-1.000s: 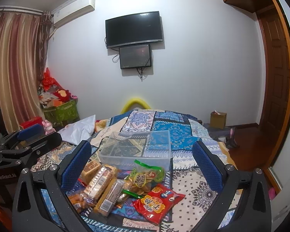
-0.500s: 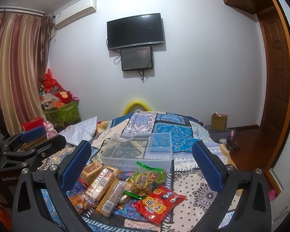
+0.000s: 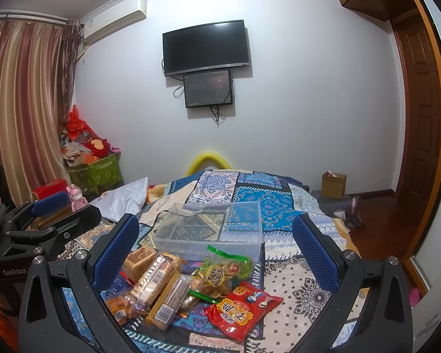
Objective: Organize snacks
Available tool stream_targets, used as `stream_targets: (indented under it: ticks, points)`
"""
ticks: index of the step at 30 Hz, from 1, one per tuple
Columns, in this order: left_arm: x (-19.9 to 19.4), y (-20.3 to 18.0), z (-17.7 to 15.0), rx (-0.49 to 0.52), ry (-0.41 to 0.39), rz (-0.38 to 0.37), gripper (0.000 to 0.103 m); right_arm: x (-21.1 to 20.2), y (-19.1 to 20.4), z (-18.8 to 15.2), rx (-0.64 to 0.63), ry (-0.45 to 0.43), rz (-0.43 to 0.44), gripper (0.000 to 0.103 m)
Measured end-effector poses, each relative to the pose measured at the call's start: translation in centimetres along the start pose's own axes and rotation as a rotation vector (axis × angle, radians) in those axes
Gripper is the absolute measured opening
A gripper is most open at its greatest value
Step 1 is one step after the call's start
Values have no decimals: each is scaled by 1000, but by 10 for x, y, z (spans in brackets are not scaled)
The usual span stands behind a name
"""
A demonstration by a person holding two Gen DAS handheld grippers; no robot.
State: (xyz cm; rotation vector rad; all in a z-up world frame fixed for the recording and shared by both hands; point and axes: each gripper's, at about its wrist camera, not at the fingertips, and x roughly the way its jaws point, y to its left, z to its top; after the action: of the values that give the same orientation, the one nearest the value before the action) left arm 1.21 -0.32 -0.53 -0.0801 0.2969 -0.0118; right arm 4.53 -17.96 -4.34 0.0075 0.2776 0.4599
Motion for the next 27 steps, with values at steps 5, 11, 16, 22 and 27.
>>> stream_targets:
  ticks: [5, 11, 16, 22, 27]
  points:
    - [-2, 0, -1, 3, -5, -2, 103, 0, 0, 0, 0, 0, 1, 103]
    - [-2, 0, 0, 8, -2, -4, 103, 0, 0, 0, 2, 1, 1, 103]
    - [-2, -2, -1, 10, -1, -4, 103, 0, 0, 0, 2, 3, 1, 103]
    - [0, -2, -2, 9, 2, -4, 103, 0, -1, -1, 7, 4, 2, 103]
    - [5, -1, -5, 13, 19, -13, 103, 7, -4, -5, 9, 18, -4, 103]
